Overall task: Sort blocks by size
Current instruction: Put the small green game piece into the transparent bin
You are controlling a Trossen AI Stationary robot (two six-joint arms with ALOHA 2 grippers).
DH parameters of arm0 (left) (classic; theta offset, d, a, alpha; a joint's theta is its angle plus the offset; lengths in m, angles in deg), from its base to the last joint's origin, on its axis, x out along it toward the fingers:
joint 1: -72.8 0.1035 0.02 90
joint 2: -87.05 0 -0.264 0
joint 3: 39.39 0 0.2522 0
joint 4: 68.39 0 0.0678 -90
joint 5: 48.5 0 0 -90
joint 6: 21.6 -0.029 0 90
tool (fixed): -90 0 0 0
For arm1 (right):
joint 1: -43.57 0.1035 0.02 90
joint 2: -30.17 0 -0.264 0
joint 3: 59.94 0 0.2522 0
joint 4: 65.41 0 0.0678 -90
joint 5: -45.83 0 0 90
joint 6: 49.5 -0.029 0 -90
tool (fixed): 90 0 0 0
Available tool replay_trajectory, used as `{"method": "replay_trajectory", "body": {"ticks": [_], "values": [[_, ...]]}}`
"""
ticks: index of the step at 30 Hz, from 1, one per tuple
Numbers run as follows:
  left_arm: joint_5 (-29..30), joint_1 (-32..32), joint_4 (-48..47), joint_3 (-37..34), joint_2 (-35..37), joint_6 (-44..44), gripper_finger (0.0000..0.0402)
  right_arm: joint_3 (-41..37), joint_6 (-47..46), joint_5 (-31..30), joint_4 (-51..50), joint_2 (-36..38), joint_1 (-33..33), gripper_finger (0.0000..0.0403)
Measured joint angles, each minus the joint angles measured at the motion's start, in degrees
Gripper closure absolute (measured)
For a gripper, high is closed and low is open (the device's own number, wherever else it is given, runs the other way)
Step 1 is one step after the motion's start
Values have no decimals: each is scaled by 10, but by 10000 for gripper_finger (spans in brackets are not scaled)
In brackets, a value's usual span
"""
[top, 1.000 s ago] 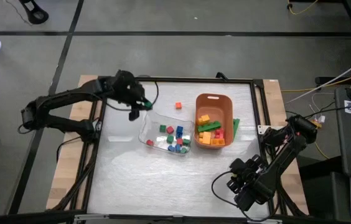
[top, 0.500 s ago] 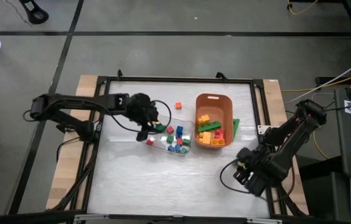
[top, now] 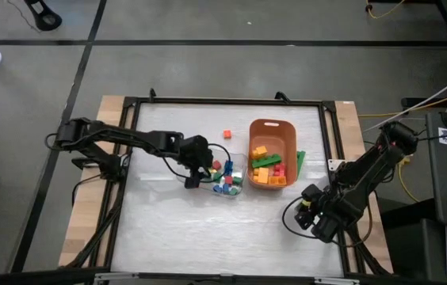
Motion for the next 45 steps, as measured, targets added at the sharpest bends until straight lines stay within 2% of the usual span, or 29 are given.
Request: {"method": "replay_trajectory", "body": {"ticks": [5, 14, 29, 32, 37, 40, 45], "values": [[0, 0, 4, 0, -11, 0, 185, -35, -16, 0, 17, 0, 0, 155], [0, 1, 4, 0, -11, 0, 191, -71, -13, -18, 91, -1, 0, 155], [0, 1, 3, 0, -10, 0, 192, -122, -13, -14, 164, -30, 0, 157], [0, 1, 3, 0, -10, 0, 192, -123, -13, -9, 176, -39, 0, 177], [0, 1, 4, 0, -7, 0, 192, -123, -11, -12, 183, -48, 0, 253], [0, 3, 3, 2, 3, 0, 192, -123, -11, -45, 217, -49, 0, 270], [0, 16, -2, 20, 24, -6, 192, -122, 8, -184, 342, -49, 0, 270]]}}
